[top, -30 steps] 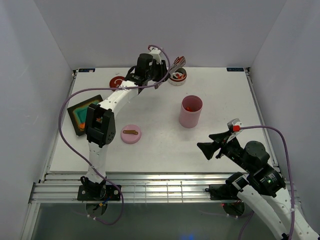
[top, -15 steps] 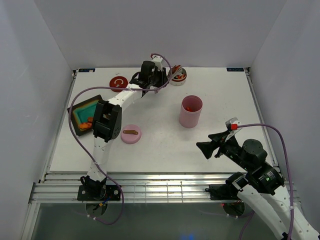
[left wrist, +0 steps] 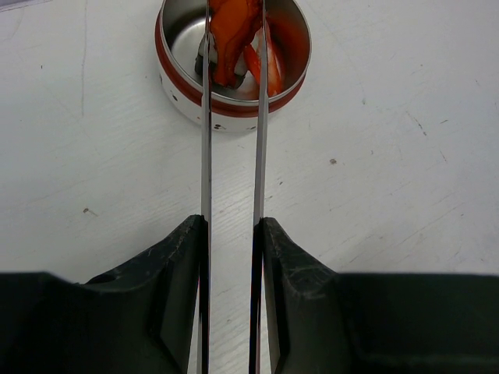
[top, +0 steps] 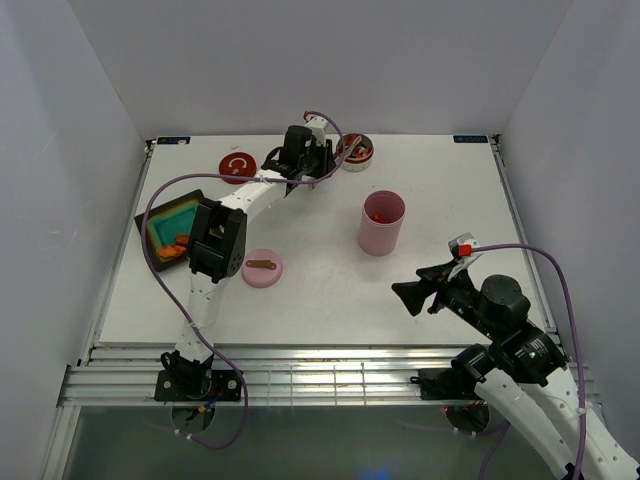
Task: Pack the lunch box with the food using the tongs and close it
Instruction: Place the fake food in the packing box.
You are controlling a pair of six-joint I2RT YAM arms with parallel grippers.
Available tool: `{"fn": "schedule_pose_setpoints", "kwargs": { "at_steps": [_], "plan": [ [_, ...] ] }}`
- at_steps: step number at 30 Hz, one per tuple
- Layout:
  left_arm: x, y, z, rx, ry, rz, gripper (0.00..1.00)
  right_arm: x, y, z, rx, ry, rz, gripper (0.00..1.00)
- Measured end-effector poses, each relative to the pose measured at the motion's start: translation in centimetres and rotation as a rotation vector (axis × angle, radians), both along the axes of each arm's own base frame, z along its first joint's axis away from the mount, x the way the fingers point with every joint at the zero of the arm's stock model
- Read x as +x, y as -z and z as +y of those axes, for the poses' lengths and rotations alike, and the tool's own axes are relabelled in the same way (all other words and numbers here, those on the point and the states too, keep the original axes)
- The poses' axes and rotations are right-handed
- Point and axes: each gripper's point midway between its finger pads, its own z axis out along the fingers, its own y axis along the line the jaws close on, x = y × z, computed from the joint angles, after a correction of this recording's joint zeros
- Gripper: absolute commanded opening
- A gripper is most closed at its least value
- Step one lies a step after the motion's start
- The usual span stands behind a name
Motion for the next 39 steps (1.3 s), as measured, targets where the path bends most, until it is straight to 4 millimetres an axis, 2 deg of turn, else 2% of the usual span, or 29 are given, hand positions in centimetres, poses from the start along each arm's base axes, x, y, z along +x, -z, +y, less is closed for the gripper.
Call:
{"fn": "schedule_pose_setpoints", "kwargs": {
  "at_steps": [5, 13, 21, 24, 28, 32, 37, 39],
  "plan": [
    [0.0, 0.0, 0.1, 0.006, 0.000, -0.004, 0.50, 0.1, 0.1, 0.1, -0.001, 0.001, 0.008, 0.81],
    [0.1, -0.2, 0.2, 0.014, -0.003, -0.013, 0.56, 0.0, 0.1, 0.1, 0.003, 0.002, 0.012, 0.81],
    [0.0, -1.5, 0.3, 0.023, -0.004, -0.037, 0.57, 0.0, 0.1, 0.1, 0.003, 0.002, 0.012, 0.81],
    [-0.2, -2.6, 0.3, 0.023, -0.003, -0.049, 0.57, 0.0, 0.1, 0.1, 0.003, 0.001, 0.012, 0.81],
    [-0.9, -6.0, 0.4, 0.016, -0.011, -0.091, 0.57, 0.0, 0.1, 0.1, 0.004, 0.001, 0.012, 0.81],
    [-2.3, -11.4, 1.5, 0.000, -0.054, -0.146, 0.57, 0.0, 0.2, 0.2, 0.004, -0.005, 0.014, 0.81],
    [-5.9, -17.6, 5.4, -0.012, -0.175, -0.189, 0.57, -0.2, 0.5, 0.4, 0.004, -0.019, 0.018, 0.81],
    [-7.3, -18.6, 7.6, -0.008, -0.242, -0.180, 0.57, -0.3, 0.4, 0.6, 0.007, -0.032, 0.018, 0.81]
  ]
}}
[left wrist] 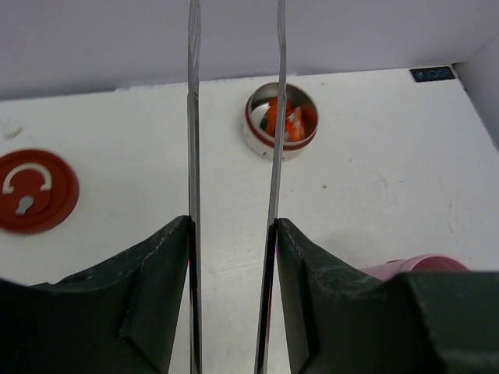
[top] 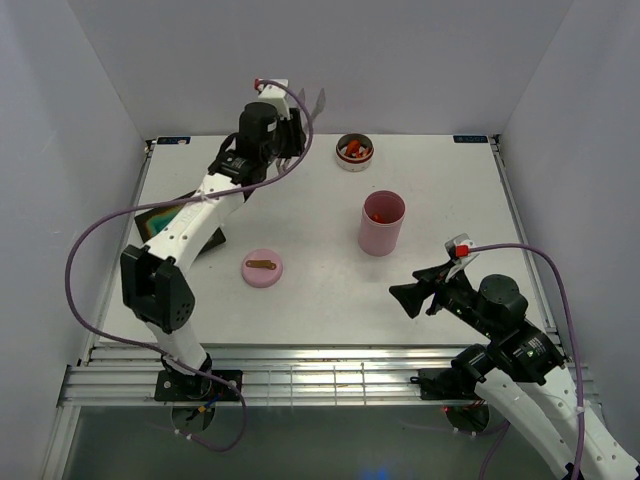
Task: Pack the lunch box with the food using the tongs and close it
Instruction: Place the fake food in the packing box, then pick up the fake food from the plate.
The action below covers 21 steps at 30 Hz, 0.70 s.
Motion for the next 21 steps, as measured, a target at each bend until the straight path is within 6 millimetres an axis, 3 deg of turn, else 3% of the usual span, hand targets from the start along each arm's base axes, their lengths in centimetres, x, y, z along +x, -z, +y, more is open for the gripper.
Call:
{"fn": "schedule_pose_setpoints", "kwargs": {
  "at_steps": [3, 6, 9, 13, 16, 21],
  "plan": [
    [-2.1, 1.0, 4.1, -0.014, -0.092, 0.061, 0.57, -0.3, -0.2, 0.3, 0.008, -0.022, -0.004, 0.81],
    [-4.1, 5.2, 11.1, -0.015, -0.241, 0.178, 0.58, -0.7, -0.7, 0.5, 0.027, -0.048, -0.025, 0.82],
    [-7.7, 10.0, 19.1, -0.007, -0.440, 0.320, 0.63, -1.2, -1.3, 0.7, 0.047, -0.075, -0.048, 0.82],
    [-12.2, 12.3, 27.3, -0.053, -0.677, 0.420, 0.63, -1.7, -1.5, 1.2, 0.063, -0.116, -0.062, 0.82],
    [-14.8, 11.7, 30.5, -0.091, -0.782, 0.413, 0.63, -2.1, -1.5, 1.6, 0.070, -0.148, -0.068, 0.82],
    [-16.8, 10.8, 31.4, -0.116, -0.810, 0.401, 0.61, -2.8, -1.7, 2.0, 0.077, -0.199, -0.079, 0.82]
  ]
}}
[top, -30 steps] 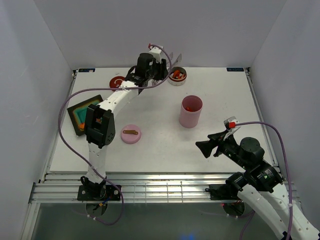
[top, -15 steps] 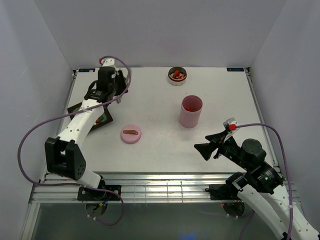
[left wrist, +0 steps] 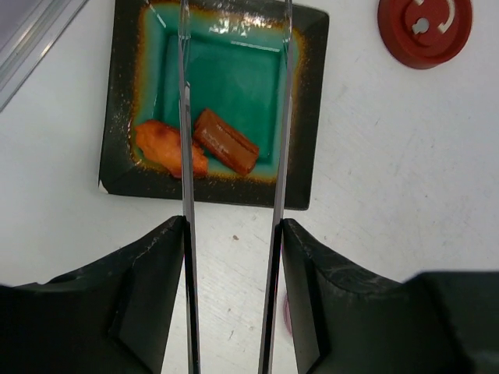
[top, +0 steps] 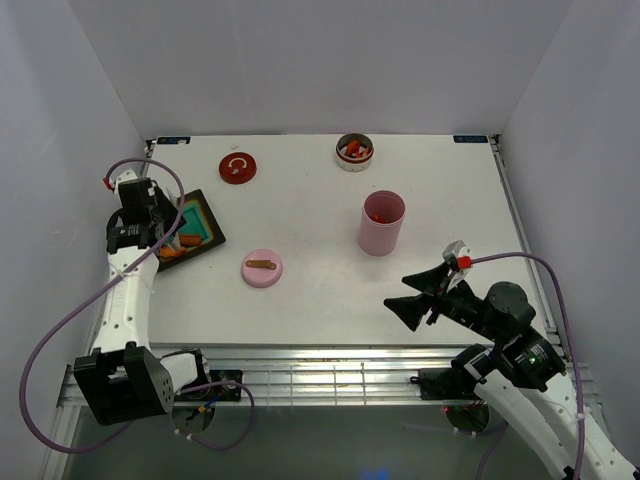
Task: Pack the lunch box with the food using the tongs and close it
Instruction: Pick up the fake food from the plate.
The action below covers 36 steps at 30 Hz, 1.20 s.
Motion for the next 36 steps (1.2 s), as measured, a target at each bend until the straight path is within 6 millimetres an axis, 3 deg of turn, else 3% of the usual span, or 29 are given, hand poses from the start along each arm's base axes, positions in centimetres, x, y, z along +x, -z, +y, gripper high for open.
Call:
{"fn": "schedule_pose_setpoints", "kwargs": {
  "at_steps": [8, 16, 22, 36],
  "plan": [
    [-3.0, 3.5, -0.3, -0.061, -0.027, 0.126, 0.62, -1.4, -1.6, 0.1, 0.048, -0.061, -0.075, 0.82],
    [-4.9, 3.3, -0.3, -0.085, -0.080, 0.130, 0.61, -1.9, -1.7, 0.3, 0.051, -0.093, -0.086, 0.82],
    [-6.0, 4.7, -1.0, -0.111, -0.066, 0.162, 0.58, -2.4, -1.9, 0.4, 0.058, -0.118, -0.095, 0.83],
    [-5.8, 4.2, -2.7, -0.214, -0.058, 0.113, 0.56, -2.6, -2.1, 0.5, 0.061, -0.131, -0.101, 0.83]
  ]
}}
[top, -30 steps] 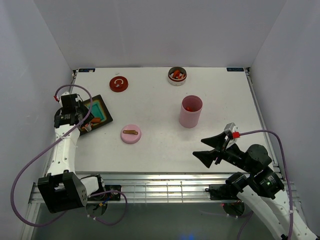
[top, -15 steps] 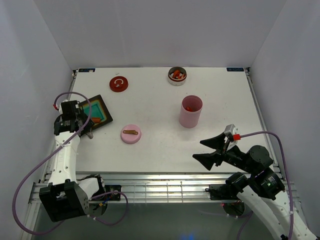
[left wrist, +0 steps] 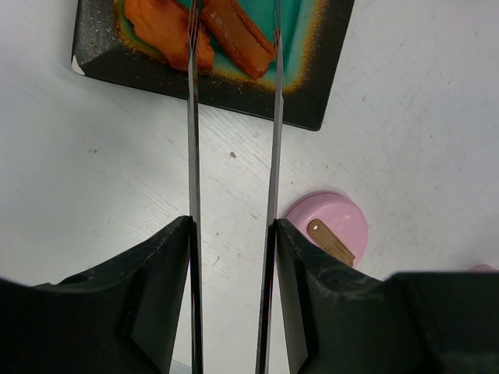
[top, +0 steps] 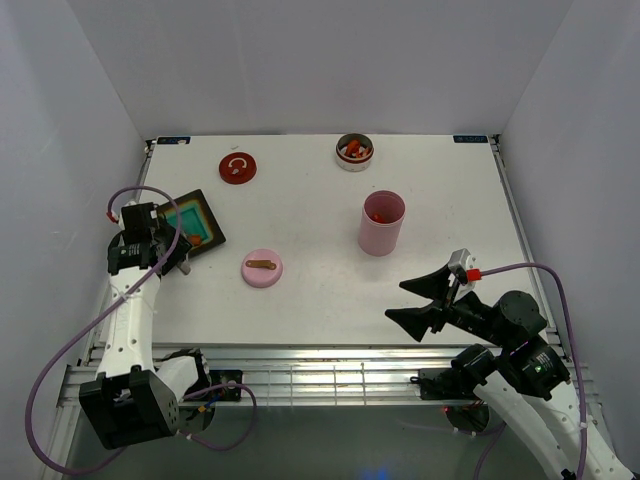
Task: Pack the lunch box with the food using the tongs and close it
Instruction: Pick up the fake food from the plate.
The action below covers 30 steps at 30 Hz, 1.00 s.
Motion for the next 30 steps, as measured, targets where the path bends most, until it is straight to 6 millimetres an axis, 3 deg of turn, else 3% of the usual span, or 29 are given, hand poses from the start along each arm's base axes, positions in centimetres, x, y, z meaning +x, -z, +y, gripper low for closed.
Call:
{"fn": "schedule_pose_setpoints", "kwargs": {
  "at_steps": [8, 18, 25, 30],
  "plan": [
    [0.7, -0.4, -0.8, -0.054, -0.006, -0.051, 0.58, 0.0, 0.0, 0.0, -0.002, 0.001, -0.002, 0.83],
    [1.5, 1.3, -1.6, -0.121, -0.005, -0.035, 0.58, 0.0, 0.0, 0.0, -0.002, 0.001, -0.003, 0.83],
    [1.9, 1.4, -1.4, -0.111, -0.009, -0.043, 0.59, 0.0, 0.0, 0.0, -0.002, 0.001, -0.008, 0.83],
    [3.0, 2.8, -1.4, -0.123, 0.010, -0.014, 0.59, 0.0, -0.1, -0.1, -0.001, 0.001, -0.010, 0.83]
  ]
}}
